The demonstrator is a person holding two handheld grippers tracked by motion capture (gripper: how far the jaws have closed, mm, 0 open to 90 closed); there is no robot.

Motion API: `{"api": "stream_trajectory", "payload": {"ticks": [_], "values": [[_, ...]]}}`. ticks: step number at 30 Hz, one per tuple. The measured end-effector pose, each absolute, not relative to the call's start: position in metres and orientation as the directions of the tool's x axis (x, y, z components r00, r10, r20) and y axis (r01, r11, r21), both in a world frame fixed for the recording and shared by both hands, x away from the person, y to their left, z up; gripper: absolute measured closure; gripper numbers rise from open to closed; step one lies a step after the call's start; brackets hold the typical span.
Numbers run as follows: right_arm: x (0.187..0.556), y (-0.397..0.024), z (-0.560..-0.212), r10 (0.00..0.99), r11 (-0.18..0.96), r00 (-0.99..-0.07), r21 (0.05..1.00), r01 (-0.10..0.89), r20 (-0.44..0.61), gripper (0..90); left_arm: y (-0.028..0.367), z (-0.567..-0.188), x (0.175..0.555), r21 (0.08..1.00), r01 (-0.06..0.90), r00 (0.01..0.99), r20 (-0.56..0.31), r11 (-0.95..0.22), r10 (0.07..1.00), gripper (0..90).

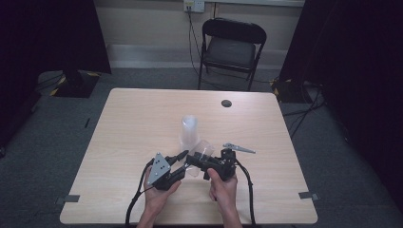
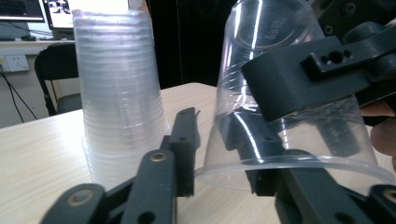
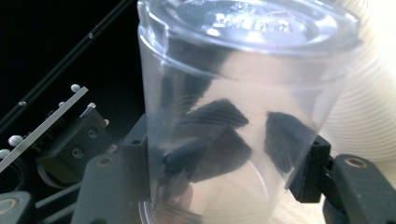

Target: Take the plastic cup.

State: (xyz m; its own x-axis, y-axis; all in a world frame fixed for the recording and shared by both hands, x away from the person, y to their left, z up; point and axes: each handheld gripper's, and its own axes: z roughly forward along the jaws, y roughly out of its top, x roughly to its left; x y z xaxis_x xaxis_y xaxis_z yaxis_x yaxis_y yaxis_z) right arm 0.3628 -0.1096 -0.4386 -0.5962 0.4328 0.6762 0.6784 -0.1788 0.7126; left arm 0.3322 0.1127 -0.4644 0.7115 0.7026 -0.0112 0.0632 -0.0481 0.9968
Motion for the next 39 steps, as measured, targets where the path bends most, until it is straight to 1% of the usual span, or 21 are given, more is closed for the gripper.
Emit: {"api": "stream_trajectory", "payload": {"ticks": [3, 5, 9, 19, 24, 32, 39], "values": [[0.362, -0.109, -0.44, 0.446, -0.164, -0.603, 0.723, 0.672, 0.662, 34.0, 0.116, -0.468, 0.333, 0.996, 0.082, 0.714, -0.046, -0.018, 0.698, 76.3], [0.363, -0.108, -0.442, 0.442, -0.163, -0.597, 0.715, 0.68, 0.669, 29.4, 0.117, -0.468, 0.333, 0.996, 0.085, 0.714, -0.051, -0.014, 0.698, 77.3], [0.363, -0.106, -0.44, 0.458, -0.16, -0.599, 0.724, 0.671, 0.656, 24.7, 0.118, -0.467, 0.333, 0.996, 0.092, 0.713, -0.063, -0.005, 0.698, 77.8], [0.36, -0.108, -0.438, 0.464, -0.159, -0.621, 0.749, 0.643, 0.631, 17.7, 0.123, -0.466, 0.332, 0.993, 0.119, 0.715, -0.089, 0.004, 0.693, 81.4], [0.36, -0.112, -0.438, 0.456, -0.171, -0.626, 0.752, 0.637, 0.633, 15.4, 0.127, -0.466, 0.333, 0.991, 0.134, 0.709, -0.099, 0.004, 0.699, 83.5], [0.357, -0.116, -0.438, 0.452, -0.169, -0.643, 0.767, 0.619, 0.619, 15.3, 0.133, -0.465, 0.331, 0.99, 0.142, 0.706, -0.105, 0.005, 0.7, 84.2], [0.352, -0.12, -0.438, 0.472, -0.152, -0.661, 0.792, 0.591, 0.584, 16.3, 0.138, -0.463, 0.332, 0.988, 0.156, 0.713, -0.122, 0.013, 0.691, 84.7]]}}
